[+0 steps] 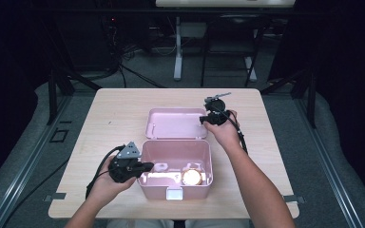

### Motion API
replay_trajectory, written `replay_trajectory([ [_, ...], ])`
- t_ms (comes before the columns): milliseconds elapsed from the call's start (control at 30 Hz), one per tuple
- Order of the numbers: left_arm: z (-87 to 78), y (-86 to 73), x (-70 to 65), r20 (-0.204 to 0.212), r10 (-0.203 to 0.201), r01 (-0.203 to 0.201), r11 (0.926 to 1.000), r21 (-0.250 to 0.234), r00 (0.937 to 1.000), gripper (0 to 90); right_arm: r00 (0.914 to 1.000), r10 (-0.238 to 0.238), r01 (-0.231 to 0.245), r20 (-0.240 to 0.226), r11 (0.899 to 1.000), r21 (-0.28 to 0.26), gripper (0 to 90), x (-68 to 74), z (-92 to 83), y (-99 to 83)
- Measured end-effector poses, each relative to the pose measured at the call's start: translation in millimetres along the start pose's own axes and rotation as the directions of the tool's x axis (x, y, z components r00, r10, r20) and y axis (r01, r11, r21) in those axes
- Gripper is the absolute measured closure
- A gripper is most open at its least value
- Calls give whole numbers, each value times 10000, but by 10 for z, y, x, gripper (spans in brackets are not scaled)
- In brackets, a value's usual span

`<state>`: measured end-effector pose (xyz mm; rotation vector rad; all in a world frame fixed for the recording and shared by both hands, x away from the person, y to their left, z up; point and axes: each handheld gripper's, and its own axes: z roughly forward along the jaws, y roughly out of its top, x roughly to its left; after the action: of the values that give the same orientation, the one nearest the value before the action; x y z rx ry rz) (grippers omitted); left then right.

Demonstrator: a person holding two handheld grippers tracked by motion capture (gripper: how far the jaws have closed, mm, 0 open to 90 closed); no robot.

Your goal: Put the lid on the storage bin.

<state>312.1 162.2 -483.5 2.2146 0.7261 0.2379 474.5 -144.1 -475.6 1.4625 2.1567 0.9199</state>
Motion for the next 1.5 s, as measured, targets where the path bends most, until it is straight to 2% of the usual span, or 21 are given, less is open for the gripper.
replay_trajectory([
  [133,2,5,-7,-86,63,-62,10000,62,9999,900,9999,20,-18,137,9999,-127,589,5,37,2],
  [333,1,-1,7,67,-8,8,10000,3,10000,900,9997,221,-221,50,9997,99,590,-15,117,6],
  [600,-1,-3,14,130,-63,63,10000,-5,9999,900,9987,454,-459,215,9988,196,611,-47,188,25],
  [700,-1,-3,15,155,-95,95,10000,-1,9998,900,9980,480,-492,402,9983,309,648,-56,218,23],
  [933,0,1,21,194,-235,235,9997,16,9995,900,9956,860,-873,370,9956,339,698,-55,247,32],
  [1200,0,1,21,198,-256,255,9997,16,9995,900,9869,1577,-1593,340,9860,493,773,-49,243,50],
  [1500,0,1,21,211,-331,331,9995,-4,9992,900,9816,1848,-1874,481,9807,559,794,-33,221,73],
])
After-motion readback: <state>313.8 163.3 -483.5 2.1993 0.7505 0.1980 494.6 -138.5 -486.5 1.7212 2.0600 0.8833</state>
